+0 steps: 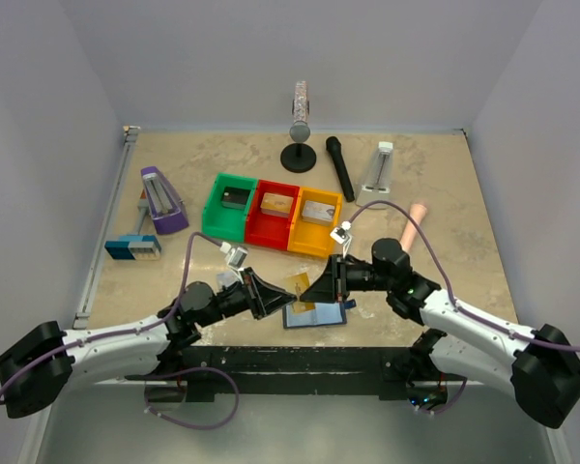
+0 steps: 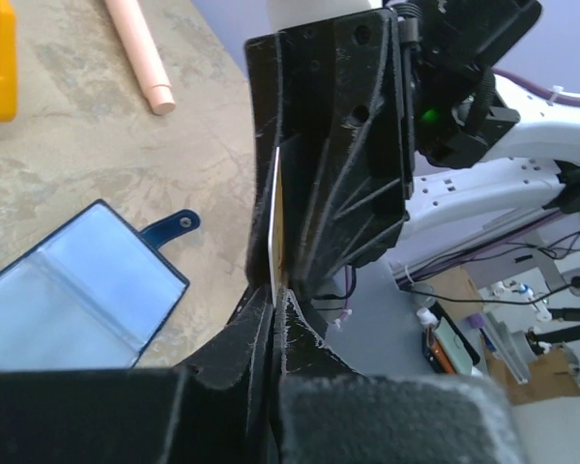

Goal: Take the credit cards out of the card holder
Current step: Place the credit card at the center of the board.

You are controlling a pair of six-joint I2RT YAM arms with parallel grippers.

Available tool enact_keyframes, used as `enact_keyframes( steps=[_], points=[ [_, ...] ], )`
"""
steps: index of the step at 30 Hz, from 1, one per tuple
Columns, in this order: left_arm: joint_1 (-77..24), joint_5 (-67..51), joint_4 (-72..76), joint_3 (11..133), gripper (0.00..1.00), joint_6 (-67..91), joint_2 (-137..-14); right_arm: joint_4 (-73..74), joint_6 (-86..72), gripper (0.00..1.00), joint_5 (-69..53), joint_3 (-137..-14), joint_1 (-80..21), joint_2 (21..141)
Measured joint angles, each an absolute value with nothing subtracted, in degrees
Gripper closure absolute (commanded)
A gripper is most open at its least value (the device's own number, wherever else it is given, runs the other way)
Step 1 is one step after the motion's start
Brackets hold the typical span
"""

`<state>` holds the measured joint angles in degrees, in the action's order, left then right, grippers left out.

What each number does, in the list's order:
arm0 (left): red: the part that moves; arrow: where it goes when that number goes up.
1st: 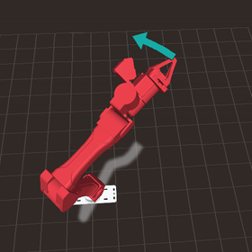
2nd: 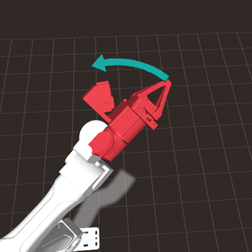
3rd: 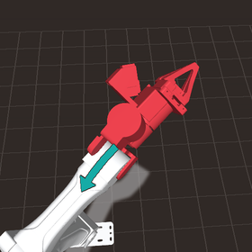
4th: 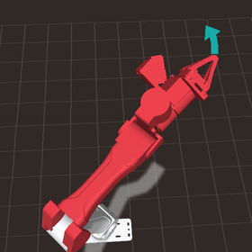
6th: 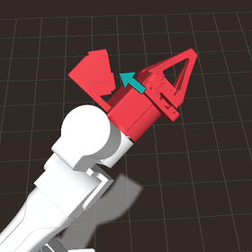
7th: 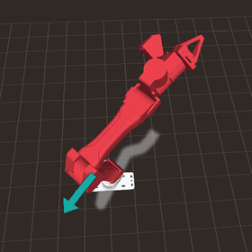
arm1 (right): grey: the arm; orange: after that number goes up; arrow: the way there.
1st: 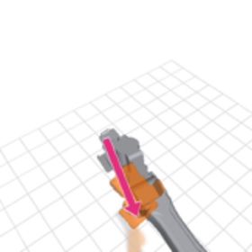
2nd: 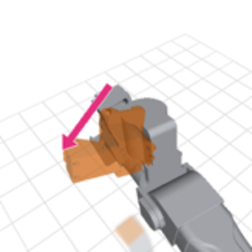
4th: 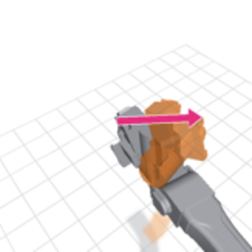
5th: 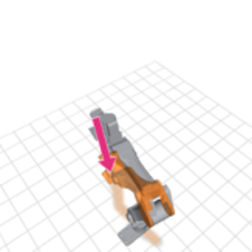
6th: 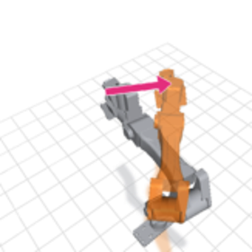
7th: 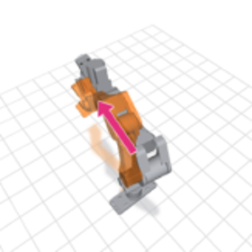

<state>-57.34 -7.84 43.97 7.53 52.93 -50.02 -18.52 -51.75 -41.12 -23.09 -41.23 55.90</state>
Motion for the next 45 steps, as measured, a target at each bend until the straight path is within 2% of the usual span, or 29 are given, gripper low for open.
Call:
enact_keyframes(
  steps=[4,9,13,18,26,35,45],
  points=[
    [-57.4,-9.4,44.9,7.1,1.0,52.9,-48.7,-13.1,-49.5,0.49,-41.5,-25.4,-41.3,54.7],
    [-57.0,-13.0,44.7,5.8,1.0,52.8,-46.0,-6.1,-44.7,0.39,-43.2,-28.9,-41.2,51.4],
    [-55.9,-19.2,44.5,5.8,1.0,52.6,-45.5,0.1,-40.6,0.35,-45.3,-32.4,-41.2,50.9],
    [-55.4,-28.9,38.5,9.5,1.0,50.3,-46.0,9.4,-34.2,0.35,-48.8,-37.4,-41.2,50.9],
    [-55.4,-40.3,23.4,20.6,1.0,43.2,-46.3,22.8,-24.4,0.42,-52.1,-44.2,-41.3,51.0],
    [-55.4,-43.4,11.5,24.9,1.0,38.3,-49.6,27.6,-20.9,0.46,-53.9,-44.5,-41.6,51.0],
    [-55.4,-43.5,8.0,27.0,1.0,36.8,-51.6,27.9,-20.0,0.54,-54.5,-45.4,-46.6,55.1]
  ],
)
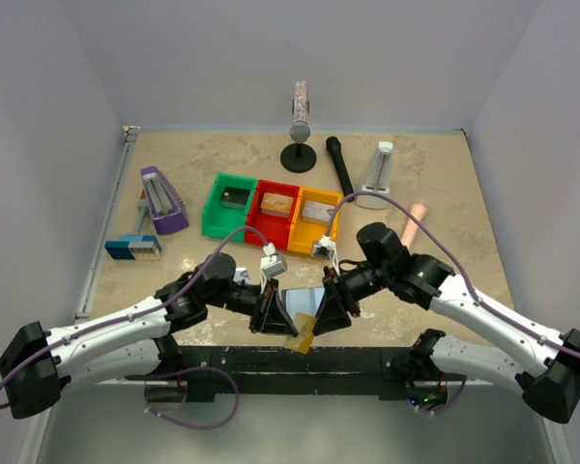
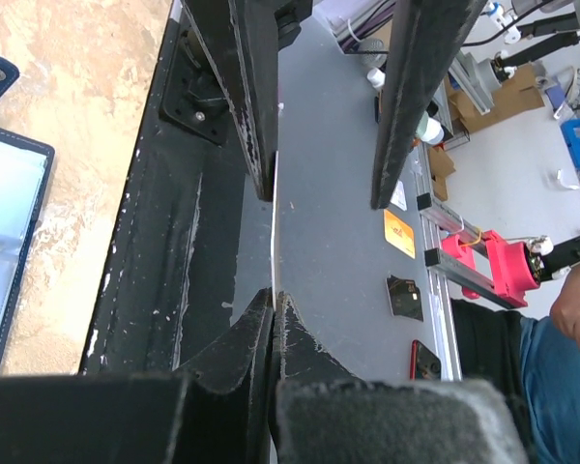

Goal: Take the credit cards out of the card holder
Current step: Place the credit card at the center of the board.

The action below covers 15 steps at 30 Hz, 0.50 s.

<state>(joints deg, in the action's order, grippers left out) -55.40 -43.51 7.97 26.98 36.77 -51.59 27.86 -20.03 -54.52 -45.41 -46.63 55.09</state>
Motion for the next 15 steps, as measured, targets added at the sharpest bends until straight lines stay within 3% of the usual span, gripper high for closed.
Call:
enact_keyframes(
  steps=[7,15],
  points=[
    [-55.4,-43.6,7.9,27.0,1.0,36.8,-52.2,27.4,-20.2,0.67,-52.8,-45.5,-48.6,57.6],
    [-55.4,-43.9,8.0,27.0,1.0,36.8,-52.2,27.3,-20.4,1.0,-50.9,-46.2,-48.9,59.3]
  ],
)
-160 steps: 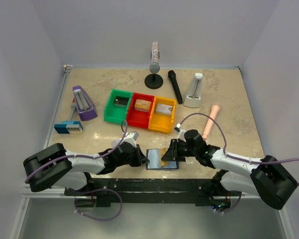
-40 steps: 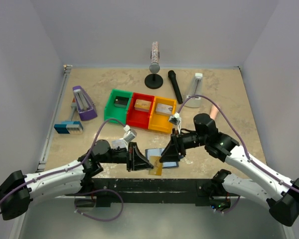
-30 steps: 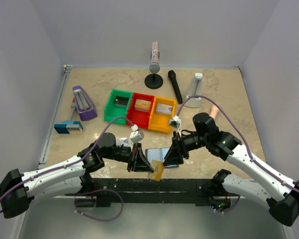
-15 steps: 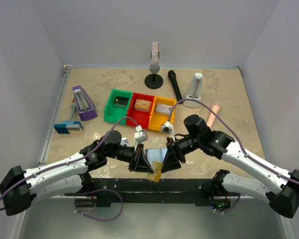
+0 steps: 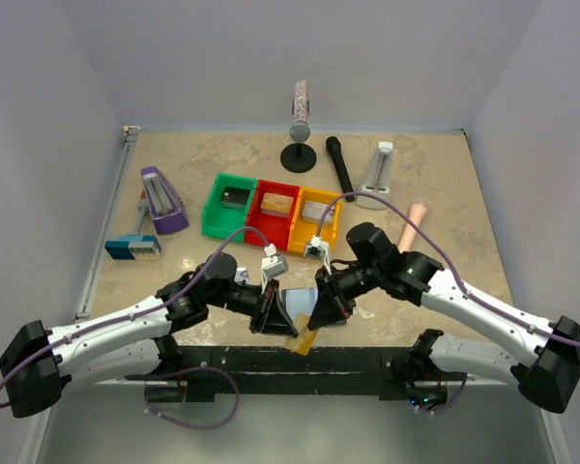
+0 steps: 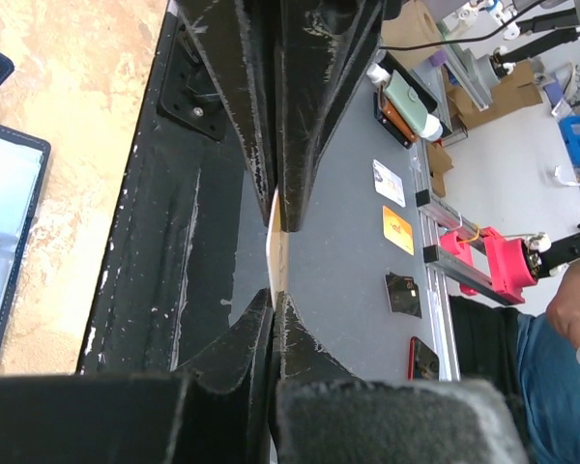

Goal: Take the credit cards out of the card holder
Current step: Place the credit card at the center of the board.

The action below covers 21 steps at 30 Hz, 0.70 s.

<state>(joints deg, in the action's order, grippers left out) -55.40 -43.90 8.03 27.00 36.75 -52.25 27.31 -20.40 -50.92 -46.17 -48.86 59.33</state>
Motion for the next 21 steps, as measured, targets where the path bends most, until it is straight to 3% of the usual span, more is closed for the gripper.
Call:
enact_keyframes(
  steps=[1,5,7,13,17,21],
  points=[
    [-55.4,-43.9,8.0,27.0,0.97,36.8,-52.3,27.3,-20.5,1.0,-50.7,-46.2,-48.9,59.4],
    [-55.4,-43.2,7.1,27.3,0.59,36.0,-52.2,27.2,-20.5,1.0,-50.2,-46.2,-48.9,59.2],
    [-55.4,-41.7,5.0,27.8,0.52,34.7,-51.4,27.2,-20.5,1.0,-49.6,-46.2,-48.9,58.8],
    [-54.2,-30.1,-6.4,30.8,0.48,31.2,-40.9,26.4,-22.4,1.0,-43.9,-45.5,-46.4,55.8],
    [-52.8,-15.7,-12.7,31.7,0.5,30.7,-29.7,19.8,-28.7,1.0,-38.0,-38.5,-39.0,52.3],
    [-52.6,-2.9,-17.0,30.5,0.51,32.7,-19.9,14.9,-34.1,1.0,-33.3,-34.5,-37.8,55.0]
  ],
)
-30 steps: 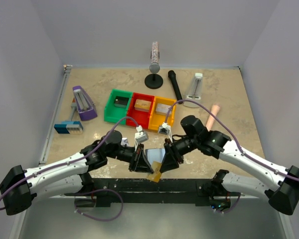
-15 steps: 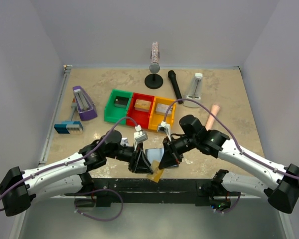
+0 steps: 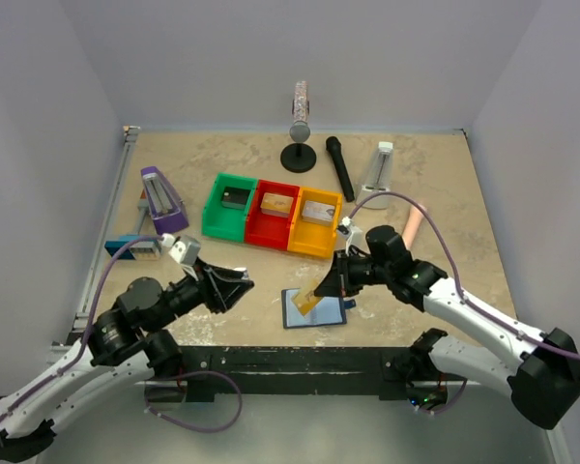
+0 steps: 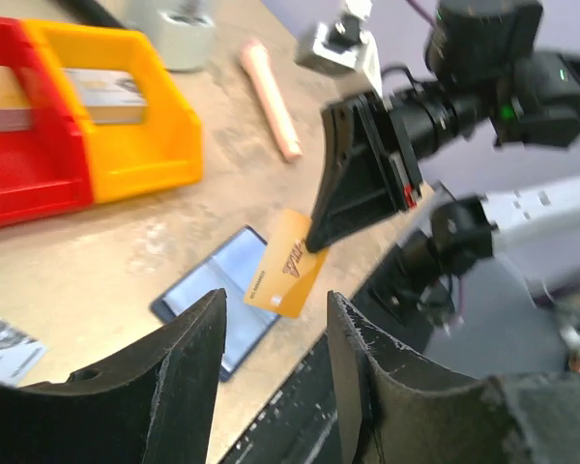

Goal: Take the credit cards out of the card holder
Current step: Place the credit card at the center of the board.

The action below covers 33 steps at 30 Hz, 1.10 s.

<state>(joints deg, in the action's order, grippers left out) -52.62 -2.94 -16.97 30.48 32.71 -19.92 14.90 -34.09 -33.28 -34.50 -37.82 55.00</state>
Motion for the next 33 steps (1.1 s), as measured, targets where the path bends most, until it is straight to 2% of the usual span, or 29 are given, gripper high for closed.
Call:
enact_keyframes(
  steps=[5,13,23,33],
  points=[
    [-52.5,9.5,-22.3,25.4,0.54,39.1,-9.4,6.0,-41.6,1.0,-27.3,-30.9,-37.9,60.1],
    [-52.5,18.6,-29.3,20.2,0.54,48.1,-2.7,-5.0,-53.5,1.0,-14.3,-26.5,-40.3,64.5],
    [-52.6,20.8,-29.9,19.7,0.55,50.7,-3.1,-8.7,-64.9,1.0,0.7,-26.9,-44.4,70.2],
    [-52.6,20.1,-29.8,18.8,0.57,51.9,-3.3,-8.0,-70.8,1.0,5.9,-32.1,-48.4,78.1]
  ],
)
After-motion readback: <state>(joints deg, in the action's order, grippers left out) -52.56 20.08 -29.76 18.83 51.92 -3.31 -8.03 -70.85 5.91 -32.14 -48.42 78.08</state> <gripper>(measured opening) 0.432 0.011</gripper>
